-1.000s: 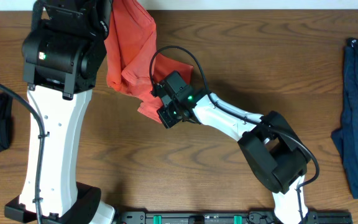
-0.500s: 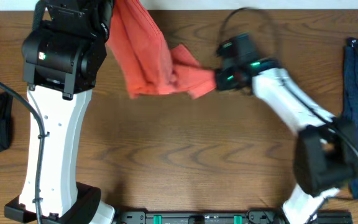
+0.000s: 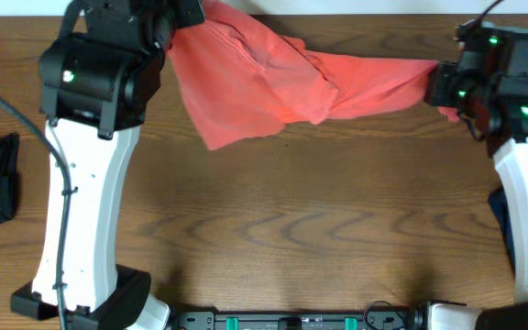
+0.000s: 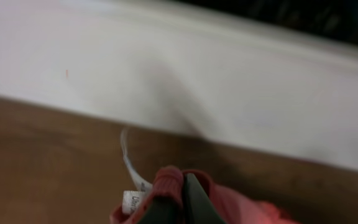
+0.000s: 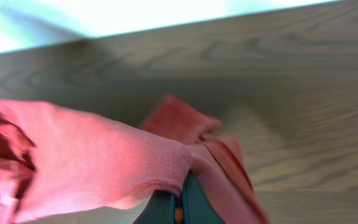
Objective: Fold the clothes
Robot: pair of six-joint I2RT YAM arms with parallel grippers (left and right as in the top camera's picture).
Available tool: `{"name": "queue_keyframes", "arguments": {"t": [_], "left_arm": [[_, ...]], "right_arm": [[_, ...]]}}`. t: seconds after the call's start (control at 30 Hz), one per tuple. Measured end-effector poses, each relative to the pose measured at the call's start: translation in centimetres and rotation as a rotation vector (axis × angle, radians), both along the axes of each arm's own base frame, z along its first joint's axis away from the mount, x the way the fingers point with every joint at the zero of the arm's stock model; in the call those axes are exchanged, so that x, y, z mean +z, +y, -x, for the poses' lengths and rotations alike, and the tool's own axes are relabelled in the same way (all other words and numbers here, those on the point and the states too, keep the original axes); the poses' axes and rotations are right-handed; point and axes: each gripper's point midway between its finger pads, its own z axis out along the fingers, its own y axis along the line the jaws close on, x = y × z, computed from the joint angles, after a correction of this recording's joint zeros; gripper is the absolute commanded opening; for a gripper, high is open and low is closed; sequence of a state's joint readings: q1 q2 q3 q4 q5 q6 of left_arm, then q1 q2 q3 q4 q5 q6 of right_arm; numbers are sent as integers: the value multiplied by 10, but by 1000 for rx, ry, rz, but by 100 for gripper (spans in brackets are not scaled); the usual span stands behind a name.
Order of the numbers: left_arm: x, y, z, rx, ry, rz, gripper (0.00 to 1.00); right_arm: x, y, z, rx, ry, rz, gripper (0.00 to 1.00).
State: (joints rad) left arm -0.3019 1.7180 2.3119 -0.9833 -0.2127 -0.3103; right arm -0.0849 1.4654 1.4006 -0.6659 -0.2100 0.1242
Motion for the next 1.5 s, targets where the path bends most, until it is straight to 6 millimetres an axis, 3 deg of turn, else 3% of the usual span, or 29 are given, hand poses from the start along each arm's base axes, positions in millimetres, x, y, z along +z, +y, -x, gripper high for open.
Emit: {"name": "queue_keyframes", "arguments": {"t": [0.27, 0.53, 0.77, 0.83, 1.0, 1.13, 1.2, 1.3, 1.5], "left_arm": [[-83, -15, -28, -17, 236, -38, 6], [-164, -39, -40, -92, 468, -16, 6], [-229, -58, -32, -149, 689, 32, 8], [-246, -62, -26, -166, 757, 44, 68], [-260, -70, -20, -193, 820, 77, 86], [-259, -80, -17, -239, 832, 116, 84], [-259, -88, -10, -272, 858, 154, 71], [-259, -107, -3, -343, 876, 203, 64], [-300, -165, 24, -490, 936, 191, 65]], "right_arm": [[30, -52, 19, -128, -70, 10, 1], [30, -58, 23, -138, -61, -4, 1], [29, -56, 24, -131, -56, -11, 1], [28, -55, 25, -126, -52, -16, 1], [28, -54, 25, -121, -51, -21, 1], [27, -53, 26, -116, -44, -27, 1], [27, -52, 26, -113, -44, -29, 1], [27, -51, 26, -110, -47, -31, 1], [27, -51, 26, -109, -46, -32, 1]]}}
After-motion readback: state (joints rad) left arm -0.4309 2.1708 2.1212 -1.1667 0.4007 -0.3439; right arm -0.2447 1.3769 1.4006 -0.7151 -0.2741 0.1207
